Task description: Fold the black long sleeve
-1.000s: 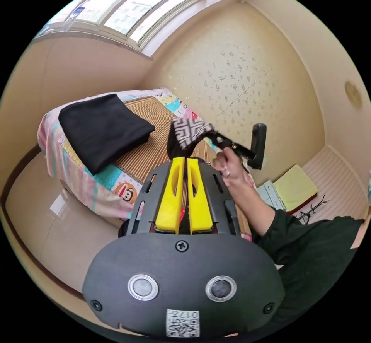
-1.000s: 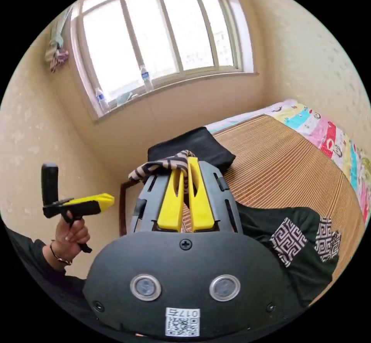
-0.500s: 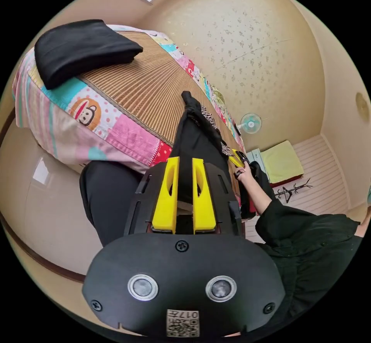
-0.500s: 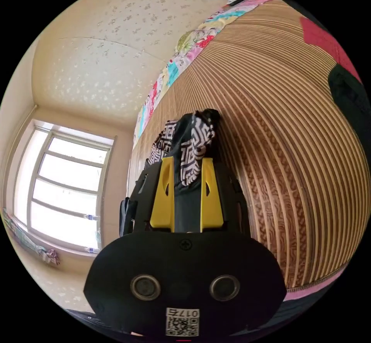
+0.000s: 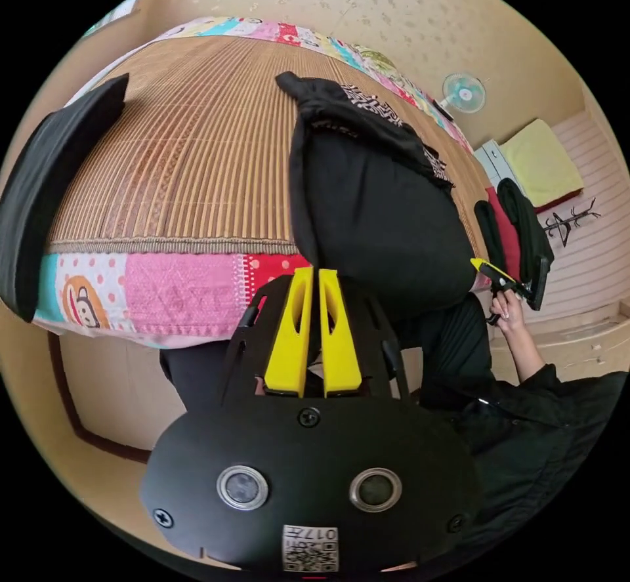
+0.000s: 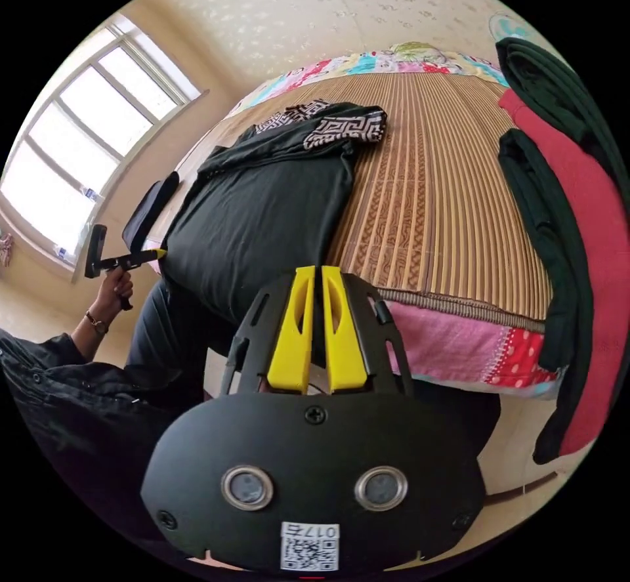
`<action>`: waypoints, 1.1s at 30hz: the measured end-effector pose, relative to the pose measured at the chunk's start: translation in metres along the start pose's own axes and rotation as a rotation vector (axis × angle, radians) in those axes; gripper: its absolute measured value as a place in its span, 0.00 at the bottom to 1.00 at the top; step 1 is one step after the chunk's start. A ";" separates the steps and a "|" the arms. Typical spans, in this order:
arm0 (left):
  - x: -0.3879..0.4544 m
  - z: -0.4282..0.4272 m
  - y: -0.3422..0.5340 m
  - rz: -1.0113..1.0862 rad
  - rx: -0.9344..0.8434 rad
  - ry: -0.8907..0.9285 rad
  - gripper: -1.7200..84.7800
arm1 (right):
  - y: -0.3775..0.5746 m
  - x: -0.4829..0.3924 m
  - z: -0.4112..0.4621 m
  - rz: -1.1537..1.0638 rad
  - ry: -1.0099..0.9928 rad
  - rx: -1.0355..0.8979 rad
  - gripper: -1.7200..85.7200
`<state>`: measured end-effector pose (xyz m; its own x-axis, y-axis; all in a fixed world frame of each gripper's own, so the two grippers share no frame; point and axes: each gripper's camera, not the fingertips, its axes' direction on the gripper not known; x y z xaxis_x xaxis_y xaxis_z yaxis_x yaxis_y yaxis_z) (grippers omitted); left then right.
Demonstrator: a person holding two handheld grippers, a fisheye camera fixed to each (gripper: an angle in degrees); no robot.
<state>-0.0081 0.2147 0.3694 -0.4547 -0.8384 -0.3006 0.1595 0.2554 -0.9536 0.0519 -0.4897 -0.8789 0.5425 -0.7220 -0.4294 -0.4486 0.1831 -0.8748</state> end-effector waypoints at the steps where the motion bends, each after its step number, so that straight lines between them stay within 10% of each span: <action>1: 0.002 -0.006 -0.010 0.012 -0.026 0.008 0.03 | -0.006 0.001 -0.004 0.009 -0.021 -0.005 0.06; 17: -0.069 -0.064 -0.103 -0.129 0.139 0.169 0.18 | -0.137 -0.004 -0.092 0.122 0.039 0.199 0.15; 33: -0.104 -0.048 -0.032 -0.310 0.198 0.388 0.02 | -0.114 0.023 -0.028 0.371 -0.145 -0.019 0.07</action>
<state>-0.0081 0.3162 0.4306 -0.7914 -0.6107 -0.0254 0.1117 -0.1036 -0.9883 0.0955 -0.5456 -0.7828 0.4348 -0.5073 -0.7441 -0.6456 0.4004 -0.6502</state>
